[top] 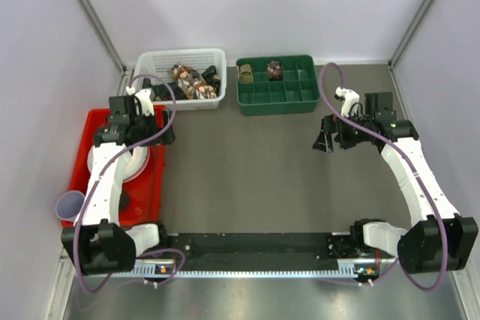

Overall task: Roll the ties
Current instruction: Pick up the tie from the bin.

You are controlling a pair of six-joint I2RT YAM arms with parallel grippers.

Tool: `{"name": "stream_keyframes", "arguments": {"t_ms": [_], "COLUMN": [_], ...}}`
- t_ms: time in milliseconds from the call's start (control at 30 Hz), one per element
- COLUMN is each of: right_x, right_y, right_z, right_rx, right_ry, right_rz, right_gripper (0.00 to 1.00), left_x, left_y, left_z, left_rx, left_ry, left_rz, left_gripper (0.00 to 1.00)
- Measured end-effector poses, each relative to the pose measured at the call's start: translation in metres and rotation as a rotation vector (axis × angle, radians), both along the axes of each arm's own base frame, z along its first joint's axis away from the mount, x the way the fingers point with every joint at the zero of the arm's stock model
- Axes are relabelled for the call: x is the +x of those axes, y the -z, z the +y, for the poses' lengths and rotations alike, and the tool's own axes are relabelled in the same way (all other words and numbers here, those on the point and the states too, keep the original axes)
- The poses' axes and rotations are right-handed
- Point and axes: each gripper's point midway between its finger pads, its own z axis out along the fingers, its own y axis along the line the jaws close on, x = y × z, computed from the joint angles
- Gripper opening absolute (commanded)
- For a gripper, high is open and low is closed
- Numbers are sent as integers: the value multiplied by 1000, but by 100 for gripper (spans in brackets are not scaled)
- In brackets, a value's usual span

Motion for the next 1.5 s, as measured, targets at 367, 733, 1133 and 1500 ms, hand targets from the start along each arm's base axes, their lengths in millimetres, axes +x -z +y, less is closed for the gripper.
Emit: {"name": "stream_keyframes", "arguments": {"t_ms": [367,733,1133,1500], "right_x": [21,36,41,43], "right_y": [-33,-5,40,47], "right_z": [2,-7,-17,-20], "right_rx": [5,-58,-144,-164], "right_ry": [0,15,-6,-16], "right_rz": [-74,21,159,221], "right_gripper": [99,99,99,99], "left_x": [137,244,260,275], "left_y": [-64,7,88,81], "left_z": [29,-1,-79,-90], "left_rx": [101,-152,-352,-419], "left_ry": [-33,-22,95,128], "left_rz": [-163,-158,-26,-76], "left_gripper": [99,96,83,9]}}
